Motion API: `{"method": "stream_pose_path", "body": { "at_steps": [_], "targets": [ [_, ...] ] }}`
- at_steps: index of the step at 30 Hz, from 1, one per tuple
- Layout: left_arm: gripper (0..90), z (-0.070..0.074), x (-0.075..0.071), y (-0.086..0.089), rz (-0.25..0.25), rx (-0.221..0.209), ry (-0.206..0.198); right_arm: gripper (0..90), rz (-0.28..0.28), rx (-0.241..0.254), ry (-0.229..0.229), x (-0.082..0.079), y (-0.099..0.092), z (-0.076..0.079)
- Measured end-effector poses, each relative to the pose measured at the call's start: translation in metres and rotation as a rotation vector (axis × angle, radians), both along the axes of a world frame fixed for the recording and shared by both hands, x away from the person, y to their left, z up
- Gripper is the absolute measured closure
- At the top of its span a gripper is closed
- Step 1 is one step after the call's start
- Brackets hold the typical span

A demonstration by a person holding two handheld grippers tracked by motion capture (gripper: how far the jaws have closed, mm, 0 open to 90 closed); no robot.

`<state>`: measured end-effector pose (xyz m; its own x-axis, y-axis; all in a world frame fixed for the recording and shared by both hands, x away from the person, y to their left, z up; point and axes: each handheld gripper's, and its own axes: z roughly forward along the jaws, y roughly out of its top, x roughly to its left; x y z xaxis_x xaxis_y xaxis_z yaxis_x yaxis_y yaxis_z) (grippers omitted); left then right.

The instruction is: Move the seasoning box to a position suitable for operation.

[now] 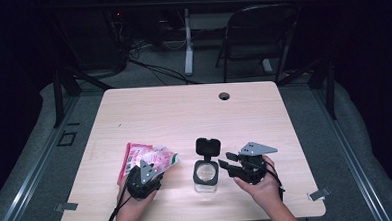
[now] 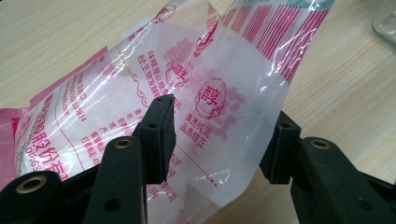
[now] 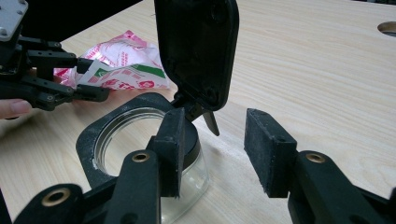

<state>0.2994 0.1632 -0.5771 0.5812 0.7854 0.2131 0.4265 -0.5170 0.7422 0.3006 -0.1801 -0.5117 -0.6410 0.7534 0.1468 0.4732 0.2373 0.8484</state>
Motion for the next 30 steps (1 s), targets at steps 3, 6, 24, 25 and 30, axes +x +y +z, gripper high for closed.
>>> {"method": "stream_pose_path", "body": {
  "at_steps": [3, 6, 24, 25, 30],
  "targets": [
    [50.6, -0.002, 0.001, -0.003, 0.006, 0.025, -0.011, 58.3, 0.002, -0.004, 0.002, 0.0, 0.0, 0.0],
    [50.2, -0.004, 0.004, -0.004, 0.007, 0.037, -0.014, 58.3, 0.001, -0.005, 0.002, 0.0, 0.001, -0.001],
    [67.9, -0.008, 0.012, 0.002, 0.032, 0.026, -0.008, 58.1, -0.002, -0.004, 0.009, 0.0, 0.0, -0.002],
    [69.5, -0.007, 0.013, 0.003, 0.036, 0.021, -0.001, 58.1, -0.002, -0.003, 0.009, 0.0, 0.0, -0.003],
    [73.6, -0.006, 0.015, 0.004, 0.048, 0.001, 0.005, 57.9, -0.01, 0.001, 0.015, -0.001, -0.001, -0.004]
  ]
}}
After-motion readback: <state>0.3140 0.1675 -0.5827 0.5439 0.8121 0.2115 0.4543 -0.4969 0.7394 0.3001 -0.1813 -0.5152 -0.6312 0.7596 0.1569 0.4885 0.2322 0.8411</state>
